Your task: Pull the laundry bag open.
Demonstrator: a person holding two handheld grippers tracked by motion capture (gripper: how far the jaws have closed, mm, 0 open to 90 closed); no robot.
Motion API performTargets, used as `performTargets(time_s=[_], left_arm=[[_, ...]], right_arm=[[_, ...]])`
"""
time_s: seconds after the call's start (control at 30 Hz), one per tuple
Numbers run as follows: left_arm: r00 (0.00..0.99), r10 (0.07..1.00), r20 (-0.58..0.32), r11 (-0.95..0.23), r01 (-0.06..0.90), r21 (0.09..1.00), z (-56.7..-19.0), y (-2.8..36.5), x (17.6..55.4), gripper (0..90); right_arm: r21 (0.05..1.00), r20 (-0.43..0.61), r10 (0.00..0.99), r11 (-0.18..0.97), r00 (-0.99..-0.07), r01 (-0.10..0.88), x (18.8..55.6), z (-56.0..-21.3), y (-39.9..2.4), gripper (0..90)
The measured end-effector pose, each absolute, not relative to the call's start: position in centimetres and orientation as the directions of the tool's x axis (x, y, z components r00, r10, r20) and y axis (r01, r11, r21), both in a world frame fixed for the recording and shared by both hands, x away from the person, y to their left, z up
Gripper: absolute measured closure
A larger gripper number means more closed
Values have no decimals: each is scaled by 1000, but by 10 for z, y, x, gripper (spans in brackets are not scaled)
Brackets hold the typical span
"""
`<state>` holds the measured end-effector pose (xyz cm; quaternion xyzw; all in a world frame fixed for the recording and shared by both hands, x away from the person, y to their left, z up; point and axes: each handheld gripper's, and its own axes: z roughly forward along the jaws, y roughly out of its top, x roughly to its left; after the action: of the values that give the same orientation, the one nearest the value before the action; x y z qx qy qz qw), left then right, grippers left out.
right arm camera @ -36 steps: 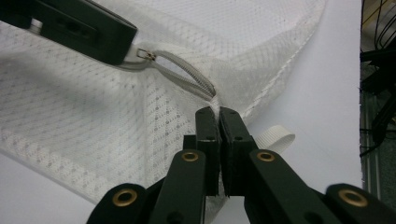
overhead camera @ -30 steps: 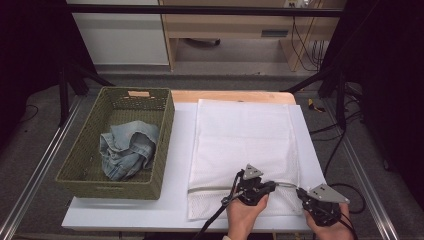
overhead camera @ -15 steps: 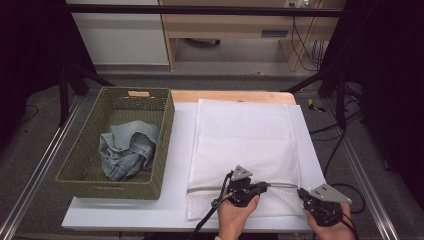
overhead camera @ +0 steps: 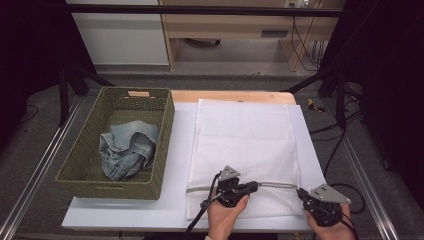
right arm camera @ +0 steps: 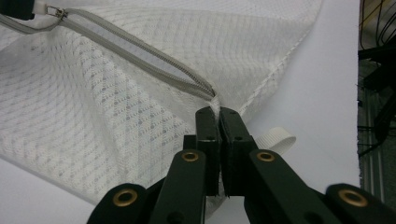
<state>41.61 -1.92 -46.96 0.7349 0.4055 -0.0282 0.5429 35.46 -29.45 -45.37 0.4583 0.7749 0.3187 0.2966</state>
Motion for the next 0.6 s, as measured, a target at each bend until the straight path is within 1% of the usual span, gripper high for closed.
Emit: performTargets(time_s=[0.23, 0.6], left_arm=[[682, 565, -465, -101, 616, 781, -467, -15, 415, 867], [674, 572, -468, -87, 617, 782, -465, -6, 416, 867]], right_arm=[[763, -168, 898, 379, -406, 523, 355, -454, -295, 878], [763, -163, 899, 376, -406, 526, 355, -454, -295, 878]])
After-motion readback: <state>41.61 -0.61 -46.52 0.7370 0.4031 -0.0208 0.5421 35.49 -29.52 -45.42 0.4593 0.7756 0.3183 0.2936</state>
